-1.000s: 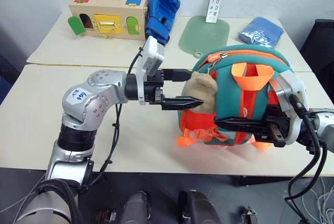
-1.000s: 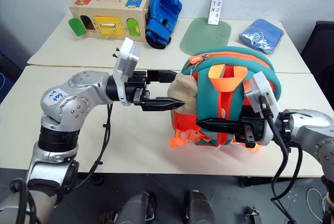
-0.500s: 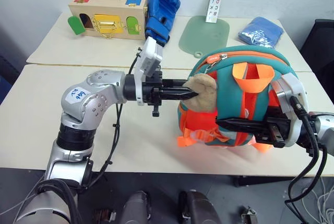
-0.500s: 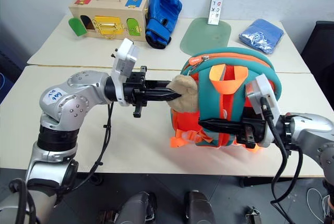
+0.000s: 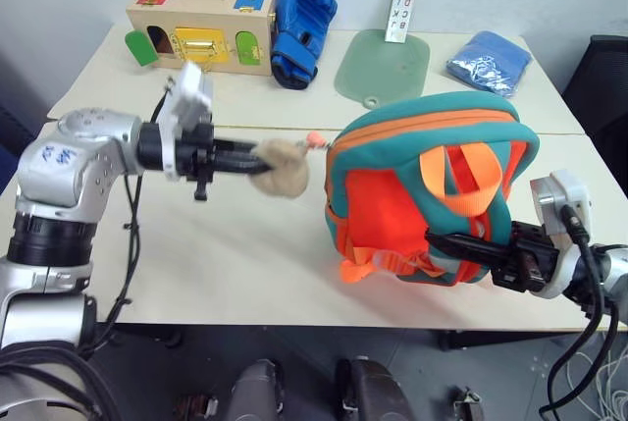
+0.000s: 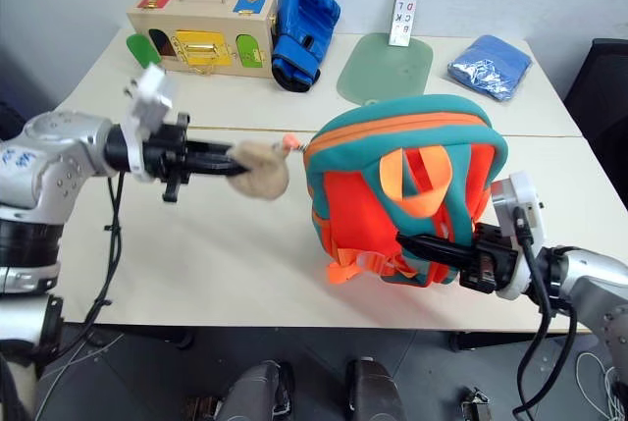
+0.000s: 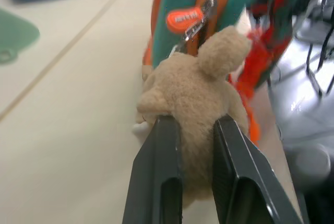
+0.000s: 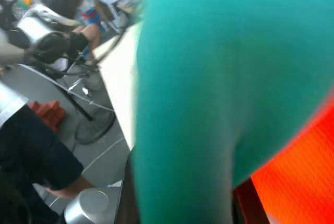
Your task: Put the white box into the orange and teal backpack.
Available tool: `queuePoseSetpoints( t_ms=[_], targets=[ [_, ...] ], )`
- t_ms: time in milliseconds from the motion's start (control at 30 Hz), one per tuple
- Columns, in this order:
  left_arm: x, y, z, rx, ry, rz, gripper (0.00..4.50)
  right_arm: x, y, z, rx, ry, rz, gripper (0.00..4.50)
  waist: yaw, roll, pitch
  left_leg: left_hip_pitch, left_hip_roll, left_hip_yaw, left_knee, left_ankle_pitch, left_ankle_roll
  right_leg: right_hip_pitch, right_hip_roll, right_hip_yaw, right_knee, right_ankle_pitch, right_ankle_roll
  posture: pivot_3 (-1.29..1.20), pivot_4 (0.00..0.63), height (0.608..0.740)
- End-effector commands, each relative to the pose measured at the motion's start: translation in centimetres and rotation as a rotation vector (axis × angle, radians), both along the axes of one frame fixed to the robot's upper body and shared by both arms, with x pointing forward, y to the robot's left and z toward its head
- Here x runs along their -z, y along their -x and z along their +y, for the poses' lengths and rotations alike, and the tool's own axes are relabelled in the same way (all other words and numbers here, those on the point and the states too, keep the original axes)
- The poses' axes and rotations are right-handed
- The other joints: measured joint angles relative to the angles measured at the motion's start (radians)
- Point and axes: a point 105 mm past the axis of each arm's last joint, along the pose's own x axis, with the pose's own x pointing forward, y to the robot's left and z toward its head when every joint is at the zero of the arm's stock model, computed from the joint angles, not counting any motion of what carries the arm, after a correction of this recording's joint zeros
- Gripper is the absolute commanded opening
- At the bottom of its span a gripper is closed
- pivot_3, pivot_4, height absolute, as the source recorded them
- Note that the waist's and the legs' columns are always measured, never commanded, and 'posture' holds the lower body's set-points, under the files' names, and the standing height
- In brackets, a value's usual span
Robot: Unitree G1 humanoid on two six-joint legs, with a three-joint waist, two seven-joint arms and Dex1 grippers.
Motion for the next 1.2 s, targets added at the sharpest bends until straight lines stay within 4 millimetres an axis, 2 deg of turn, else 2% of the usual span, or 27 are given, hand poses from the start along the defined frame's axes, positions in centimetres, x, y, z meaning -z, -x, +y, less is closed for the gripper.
queuePoseSetpoints(
  t_ms=[33, 167, 267, 367, 500, 567, 633, 700, 767, 867, 933, 1000, 1067, 1133, 1200],
  targets=[
    [3.9, -0.1, -0.5, 0.0, -0.115, -0.016, 0.38, -1.1, 0.0, 0.1, 0.015, -0.015, -0.066, 0.0, 0.002, 0.0, 0.0, 0.0, 0.0, 0.0, 0.0, -0.001, 0.001, 0.0, 0.0, 0.0, 0.0, 0.0, 0.0, 0.0, 0.15, 0.74],
    [7.6, -1.0, -3.6, 0.004, -0.116, -0.029, 0.38, -1.4, 0.3, 0.9, -0.008, -0.005, -0.09, 0.0, 0.011, 0.0, 0.0, -0.001, -0.001, -0.002, 0.001, -0.003, 0.005, 0.0, -0.001, 0.0, 0.0, 0.0, 0.0, 0.0, 0.15, 0.74],
    [9.0, -2.7, -5.2, -0.033, -0.143, -0.077, 0.38, -2.0, 0.8, 1.6, -0.034, -0.009, -0.115, 0.0, 0.01, 0.0, 0.0, -0.002, -0.001, -0.003, 0.002, -0.003, 0.006, 0.0, -0.001, 0.0, 0.0, 0.0, 0.0, 0.0, 0.15, 0.74],
    [8.2, -5.2, -5.9, -0.104, -0.117, -0.115, 0.38, -2.9, 1.5, 2.6, -0.077, -0.021, -0.147, 0.0, 0.01, 0.0, 0.0, -0.002, -0.001, -0.003, 0.002, -0.003, 0.006, 0.0, -0.001, -0.001, 0.001, 0.0, 0.0, 0.0, 0.15, 0.74],
    [6.9, -6.9, -5.3, -0.151, -0.093, -0.135, 0.38, -3.1, 1.6, 2.8, -0.07, -0.015, -0.152, 0.0, 0.008, 0.0, 0.0, -0.002, -0.001, -0.004, 0.002, -0.003, 0.007, 0.001, -0.001, -0.002, 0.001, 0.0, 0.001, 0.0, 0.15, 0.74],
    [6.5, -6.8, -4.8, -0.143, -0.073, -0.123, 0.38, -2.6, 0.7, 2.2, -0.006, 0.011, -0.148, 0.64, 0.001, 0.0, 0.0, -0.002, -0.001, -0.003, 0.001, -0.003, 0.007, 0.0, -0.001, -0.002, 0.0, 0.0, 0.001, 0.0, 0.15, 0.74],
    [6.2, -5.7, -3.9, -0.107, -0.035, -0.081, 1.08, -1.5, -0.2, 1.0, 0.082, 0.082, -0.152, 1.21, 0.001, 0.0, 0.0, -0.002, -0.001, -0.003, 0.001, -0.003, 0.006, 0.0, -0.001, -0.002, 0.0, 0.0, 0.001, 0.0, 0.15, 0.74],
    [5.8, -3.2, -2.8, -0.017, -0.002, -0.023, 1.68, -0.9, -0.2, -0.7, 0.134, 0.128, -0.15, 1.93, -0.002, 0.0, 0.0, -0.002, -0.001, -0.002, 0.001, -0.003, 0.006, 0.0, -0.001, -0.002, 0.0, 0.0, 0.001, 0.0, 0.15, 0.74],
    [5.5, -1.6, -1.8, 0.015, -0.001, 0.004, 2.38, -0.7, 0.1, -2.3, 0.17, 0.159, -0.149, 2.63, -0.003, 0.0, 0.0, -0.002, 0.0, -0.002, 0.0, -0.001, 0.002, -0.001, 0.0, -0.002, 0.0, 0.0, 0.0, 0.0, 0.15, 0.74],
    [4.5, 0.1, 0.5, -0.013, 0.003, 0.027, 3.33, -1.3, 1.3, -5.2, 0.197, 0.191, -0.122, 3.68, 0.003, 0.0, 0.0, -0.002, 0.0, -0.002, 0.001, -0.001, 0.002, 0.0, -0.001, -0.002, 0.001, 0.0, -0.001, 0.0, 0.15, 0.74],
    [3.0, 1.3, 2.3, -0.047, 0.034, 0.046, 3.97, -2.1, 2.7, -7.6, 0.2, 0.191, -0.064, 4.4, 0.005, 0.0, 0.0, -0.002, -0.001, -0.003, 0.001, -0.003, 0.006, 0.001, -0.001, -0.002, 0.0, 0.0, 0.0, 0.0, 0.15, 0.74],
    [-0.2, 2.2, 5.6, -0.138, 0.073, 0.024, 4.48, -4.0, 3.5, -11.8, 0.285, 0.193, -0.035, 4.5, 0.005, 0.0, 0.0, -0.001, 0.0, -0.004, 0.001, -0.003, 0.006, 0.002, -0.001, -0.002, 0.0, 0.0, 0.0, 0.0, 0.15, 0.74],
    [-3.3, 2.7, 8.0, -0.224, 0.128, -0.007, 4.48, -5.9, 3.5, -14.8, 0.379, 0.209, -0.07, 4.5, 0.003, -0.001, 0.001, -0.001, 0.0, -0.004, 0.001, -0.003, 0.006, 0.002, -0.001, -0.002, -0.001, -0.001, -0.001, 0.0, 0.15, 0.74],
    [-5.1, 3.1, 9.4, -0.273, 0.16, -0.033, 4.48, -7.1, 3.4, -16.5, 0.42, 0.226, -0.101, 4.5, 0.002, 0.0, 0.0, 0.002, 0.0, -0.004, -0.001, -0.003, 0.006, 0.004, -0.001, -0.002, -0.003, -0.001, -0.002, 0.0, 0.15, 0.74],
    [-6.3, 3.3, 10.2, -0.294, 0.183, -0.065, 4.48, -7.5, 3.5, -17.4, 0.418, 0.224, -0.082, 4.5, 0.002, 0.003, -0.002, 0.002, 0.0, -0.004, -0.002, -0.004, 0.006, 0.004, -0.001, -0.002, -0.005, -0.001, -0.003, 0.0, 0.15, 0.74]
  ],
)
